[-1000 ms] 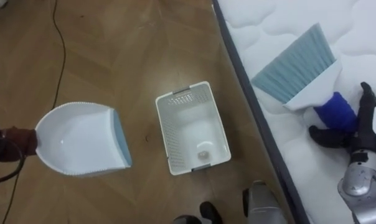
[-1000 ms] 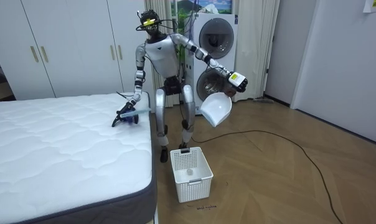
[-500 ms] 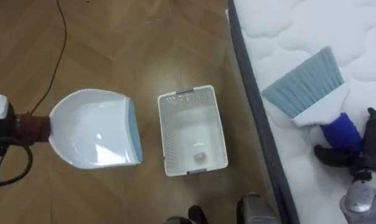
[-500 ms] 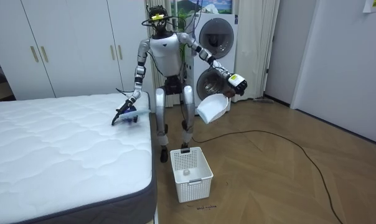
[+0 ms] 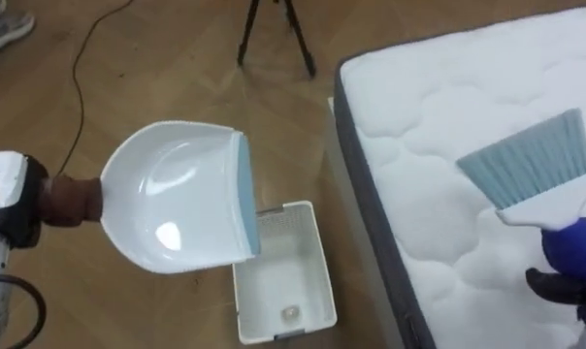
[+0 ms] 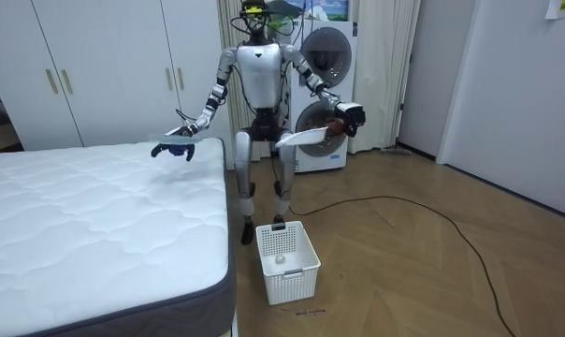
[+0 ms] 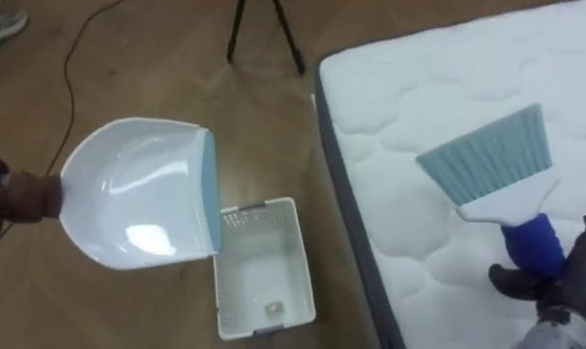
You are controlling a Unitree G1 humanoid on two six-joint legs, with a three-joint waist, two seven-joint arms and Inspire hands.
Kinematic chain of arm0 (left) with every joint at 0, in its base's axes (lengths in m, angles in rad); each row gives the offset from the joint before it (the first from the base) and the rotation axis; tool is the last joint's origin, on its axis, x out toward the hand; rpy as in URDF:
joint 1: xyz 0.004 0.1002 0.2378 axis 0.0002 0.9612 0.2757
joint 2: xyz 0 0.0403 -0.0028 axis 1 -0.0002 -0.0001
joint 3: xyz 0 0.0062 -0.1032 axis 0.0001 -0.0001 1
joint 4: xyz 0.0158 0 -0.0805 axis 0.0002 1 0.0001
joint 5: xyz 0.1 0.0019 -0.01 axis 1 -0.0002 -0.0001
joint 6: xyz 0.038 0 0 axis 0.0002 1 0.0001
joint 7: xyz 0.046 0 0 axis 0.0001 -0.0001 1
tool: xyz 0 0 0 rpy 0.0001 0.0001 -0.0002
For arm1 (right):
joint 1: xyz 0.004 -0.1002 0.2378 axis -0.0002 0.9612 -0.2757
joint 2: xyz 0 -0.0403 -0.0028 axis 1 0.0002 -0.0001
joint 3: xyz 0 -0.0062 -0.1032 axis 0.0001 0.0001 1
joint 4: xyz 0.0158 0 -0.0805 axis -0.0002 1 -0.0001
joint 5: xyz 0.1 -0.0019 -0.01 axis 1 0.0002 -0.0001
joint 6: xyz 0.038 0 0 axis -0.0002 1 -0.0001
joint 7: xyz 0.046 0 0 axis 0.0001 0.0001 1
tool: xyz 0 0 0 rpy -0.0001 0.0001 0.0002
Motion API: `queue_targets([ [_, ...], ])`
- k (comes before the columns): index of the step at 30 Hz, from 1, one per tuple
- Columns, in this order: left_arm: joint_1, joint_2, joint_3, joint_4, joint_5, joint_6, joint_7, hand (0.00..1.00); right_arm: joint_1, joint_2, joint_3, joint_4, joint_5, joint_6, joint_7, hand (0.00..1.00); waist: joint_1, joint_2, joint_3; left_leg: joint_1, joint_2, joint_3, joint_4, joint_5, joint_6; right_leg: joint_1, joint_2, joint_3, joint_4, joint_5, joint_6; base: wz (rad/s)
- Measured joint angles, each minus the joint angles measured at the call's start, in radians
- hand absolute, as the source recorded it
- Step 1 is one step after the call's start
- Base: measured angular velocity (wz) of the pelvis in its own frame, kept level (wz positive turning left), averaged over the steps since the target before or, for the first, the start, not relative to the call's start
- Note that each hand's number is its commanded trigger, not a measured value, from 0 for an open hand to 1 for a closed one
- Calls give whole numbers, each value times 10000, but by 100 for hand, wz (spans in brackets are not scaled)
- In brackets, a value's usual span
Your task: Clean bed
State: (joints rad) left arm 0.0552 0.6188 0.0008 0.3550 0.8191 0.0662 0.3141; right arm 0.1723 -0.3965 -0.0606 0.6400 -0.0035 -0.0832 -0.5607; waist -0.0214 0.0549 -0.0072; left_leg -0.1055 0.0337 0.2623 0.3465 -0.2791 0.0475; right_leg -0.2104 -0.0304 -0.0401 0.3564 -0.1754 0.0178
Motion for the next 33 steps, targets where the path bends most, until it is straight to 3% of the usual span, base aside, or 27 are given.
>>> queue_targets([
  [3, 67, -148, 24, -16, -249, -20, -31, 100, 115, 198, 47, -285, -4, 241, 167, 0, 42, -22, 14, 361, 64, 854, -253, -16, 23, -100, 97, -8, -161, 350, -54, -99],
  [5, 104, -148, 138, -26, -333, -93, -31, 100, 61, 279, 147, -289, -10, 340, 372, 0, 67, -51, 34, 562, 153, 1822, -503, 13, 66, -158, 272, -164, -744, 980, -168, -124],
  [6, 201, -156, 287, -74, -423, -176, -30, 100, 43, 279, 183, -333, -11, 375, 432, 0, 102, -57, 27, 568, 241, 2104, -631, 37, 102, -100, 381, -188, -1059, 1307, -208, -147],
  [7, 335, -161, 608, -289, -554, -251, -30, 100, 1, 357, 195, -501, 41, 456, 474, 0, 308, -94, 94, 521, 490, 2969, -866, 77, 147, -155, 331, -789, -1179, 1490, -380, -129],
  [8, 226, -403, 751, -342, -595, -229, -28, 100, 59, 381, 187, -523, 155, 552, 446, 0, 302, -190, 113, 611, 599, 3955, -948, 97, 141, -148, -31, -2141, 105, 635, -374, -118],
  [9, 220, -557, 766, -398, -635, -206, -8, 100, 64, 379, 183, -509, 246, 606, 396, 0, 364, -242, 102, 709, 597, 4328, -1047, 117, 143, -57, -252, -2609, 722, 225, -362, -108],
  [10, 292, -828, 747, -549, -852, -205, -3, 100, 39, 380, 233, -514, 364, 605, 293, 0, 602, -384, 107, 917, 591, 5137, -1097, 119, 152, 310, -776, -3223, 1639, -360, -293, -127],
  [11, 364, -988, 747, -690, -1037, -183, -4, 100, -1, 382, 411, -526, 400, 502, 183, 0, 785, -536, 149, 1004, 588, 5676, -1021, 111, 166, 801, -1263, -3586, 1864, -633, -105, -135],
  [13, 372, -1043, 749, -735, -1324, -126, -6, 100, -47, 400, 630, -592, 418, 338, 177, 0, 1074, -769, 197, 975, 637, 6140, -781, 96, 192, 1248, -1719, -3861, 1215, -709, 72, -142],
  [14, 393, -1049, 761, -730, -1614, 12, -6, 100, -228, 400, 799, -589, 408, 295, 181, 0, 1275, -856, 264, 911, 675, 5846, -725, 100, 185, 1269, -1693, -4069, 610, -657, 178, -158],
  [15, 429, -1077, 762, -714, -1682, 89, -8, 100, -341, 410, 881, -596, 399, 295, 189, 0, 1363, -842, 266, 839, 693, 5512, -706, 130, 134, 1315, -1576, -4177, 276, -603, 230, -161],
  [16, 479, -1222, 770, -713, -1894, 187, -22, 100, -494, 419, 1045, -684, 379, 291, 201, 0, 1429, -736, 239, 678, 755, 4765, -606, 175, 59, 1584, -1302, -4240, -514, -388, 297, -130],
  [17, 506, -1431, 758, -720, -2033, 179, -35, 100, -582, 429, 1136, -714, 371, 279, 290, 0, 1353, -536, 183, 560, 892, 4302, -566, 220, -10, 1740, -1023, -4218, -1034, -32, 208, -106],
  [18, 512, -1472, 743, -725, -2087, 109, -46, 100, -568, 446, 1159, -728, 355, 276, 387, 0, 1277, -472, 143, 544, 929, 4181, -560, 242, -47, 1781, -946, -4230, -1190, 42, 173, -59],
  [20, 492, -1513, 742, -735, -2237, -64, -128, 100, -365, 478, 1143, -727, 323, 281, 582, 0, 803, -421, 110, 656, 992, 4179, -558, 355, -216, 1750, -844, -4045, -1178, 90, 108, -29],
  [21, 489, -1533, 743, -736, -2299, -47, -133, 100, -308, 478, 1133, -727, 325, 284, 591, 0, 747, -414, 106, 680, 1029, 4205, -546, 372, -239, 1729, -811, -3973, -1180, 105, 77, -38],
  [24, 527, -1759, 729, -749, -2473, 221, -141, 100, -269, 473, 1124, -826, 300, 287, 725, 0, 346, -413, 105, 786, 1113, 4236, -569, 472, -345, 1620, -726, -3779, -1130, 142, -83, -33],
  [27, 535, -2298, 722, -792, -2447, 285, -267, 100, -269, 474, 1063, -1142, 245, 278, 877, 0, 203, -420, 107, 854, 1264, 4493, -444, 497, -372, 1360, -721, -3805, -955, 122, -246, -40],
  [30, 660, -2773, 719, -795, -2603, 295, -498, 100, -246, 484, 1047, -1381, -69, 277, 1129, 0, 191, -432, 110, 1098, 1351, 4153, -429, 547, -479, 1385, -624, -3734, -938, 169, -411, -57],
  [31, 747, -2951, 718, -817, -2605, 301, -516, 100, -238, 505, 1048, -1463, -182, 277, 1241, 0, 255, -455, 114, 1200, 1321, 3618, -433, 573, -524, 1383, -523, -3407, -901, 165, -488, -89],
  [32, 910, -3045, 724, -951, -2586, 301, -610, 100, -240, 519, 1049, -1600, -332, 283, 1396, 0, 363, -498, 130, 1276, 1229, 2685, -435, 593, -566, 1352, -371, -2877, -864, 103, -567, -97],
  [33, 1015, -3067, 731, -1044, -2579, 301, -653, 100, -238, 519, 1047, -1722, -388, 284, 1487, 0, 418, -502, 132, 1292, 1179, 2175, -430, 595, -589, 1331, -290, -2655, -853, 92, -589, -112],
])
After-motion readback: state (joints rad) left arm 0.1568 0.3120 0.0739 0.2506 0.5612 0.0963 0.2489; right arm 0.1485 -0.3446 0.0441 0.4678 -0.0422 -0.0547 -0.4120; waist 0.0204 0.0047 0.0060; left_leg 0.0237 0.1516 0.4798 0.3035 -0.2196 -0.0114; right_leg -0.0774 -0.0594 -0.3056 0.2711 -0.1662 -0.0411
